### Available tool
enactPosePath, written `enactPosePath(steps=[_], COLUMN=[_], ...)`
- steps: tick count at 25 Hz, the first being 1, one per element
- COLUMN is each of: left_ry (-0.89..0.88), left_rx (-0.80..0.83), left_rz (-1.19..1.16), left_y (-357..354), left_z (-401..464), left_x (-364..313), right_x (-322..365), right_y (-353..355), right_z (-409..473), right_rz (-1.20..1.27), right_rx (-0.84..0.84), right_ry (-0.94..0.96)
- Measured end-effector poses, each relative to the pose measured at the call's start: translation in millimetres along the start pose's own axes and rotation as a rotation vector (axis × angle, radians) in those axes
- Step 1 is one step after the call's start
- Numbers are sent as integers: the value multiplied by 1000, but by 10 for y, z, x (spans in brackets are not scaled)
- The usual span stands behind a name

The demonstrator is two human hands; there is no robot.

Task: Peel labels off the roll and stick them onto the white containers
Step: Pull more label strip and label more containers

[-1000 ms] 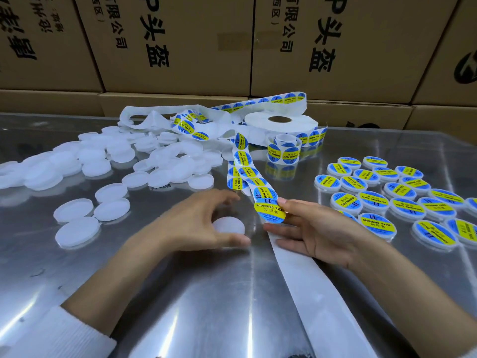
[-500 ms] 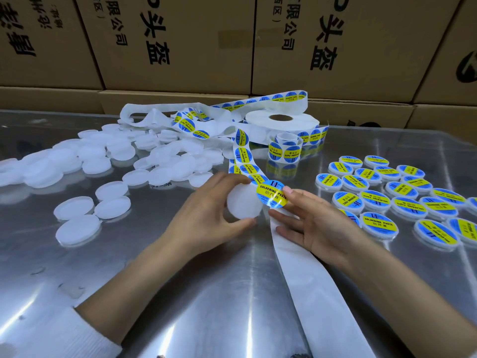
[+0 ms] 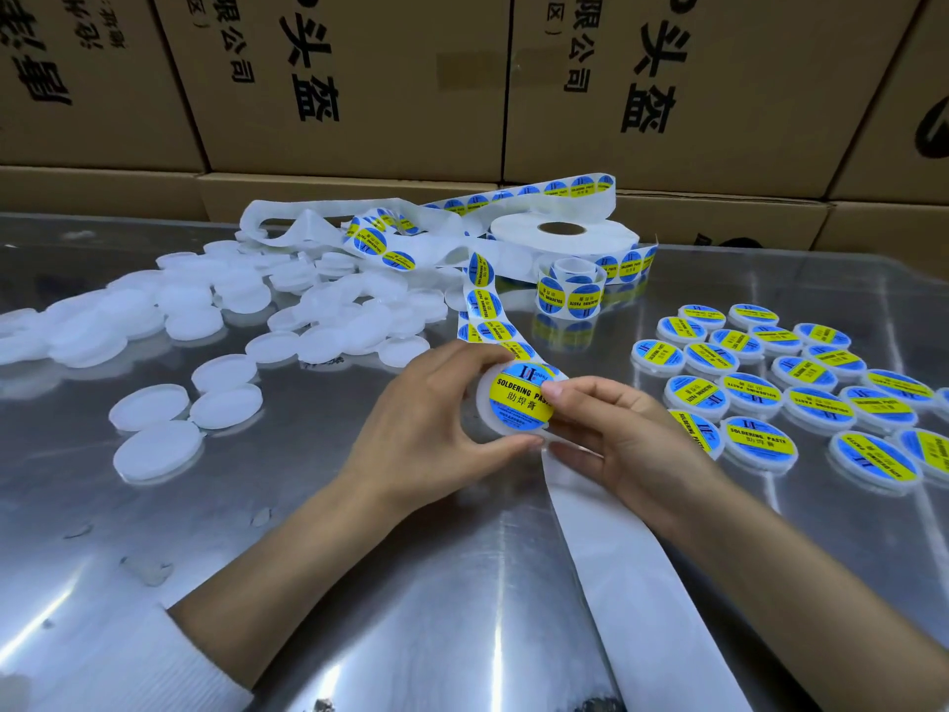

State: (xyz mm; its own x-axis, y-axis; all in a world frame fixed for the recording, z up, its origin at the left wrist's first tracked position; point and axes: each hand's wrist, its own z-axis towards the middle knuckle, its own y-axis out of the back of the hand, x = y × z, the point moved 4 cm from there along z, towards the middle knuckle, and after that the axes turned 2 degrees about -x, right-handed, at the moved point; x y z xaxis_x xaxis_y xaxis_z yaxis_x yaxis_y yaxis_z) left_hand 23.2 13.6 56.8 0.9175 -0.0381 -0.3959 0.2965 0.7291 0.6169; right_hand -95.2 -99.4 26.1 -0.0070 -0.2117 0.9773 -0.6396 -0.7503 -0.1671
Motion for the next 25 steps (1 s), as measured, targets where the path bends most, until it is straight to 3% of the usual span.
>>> enactPosePath(steps=[18, 25], left_ry=[-119, -73], left_rx=[-51, -49], left_rz=[72, 133], left_y=[60, 80], left_z=[15, 18], left_x=[-120, -131], right_x=[29, 76], right_y=[-40, -63], right_z=[-29, -38], right_rz=[10, -66], right_rx=[-4, -36], right_ry=[-12, 158])
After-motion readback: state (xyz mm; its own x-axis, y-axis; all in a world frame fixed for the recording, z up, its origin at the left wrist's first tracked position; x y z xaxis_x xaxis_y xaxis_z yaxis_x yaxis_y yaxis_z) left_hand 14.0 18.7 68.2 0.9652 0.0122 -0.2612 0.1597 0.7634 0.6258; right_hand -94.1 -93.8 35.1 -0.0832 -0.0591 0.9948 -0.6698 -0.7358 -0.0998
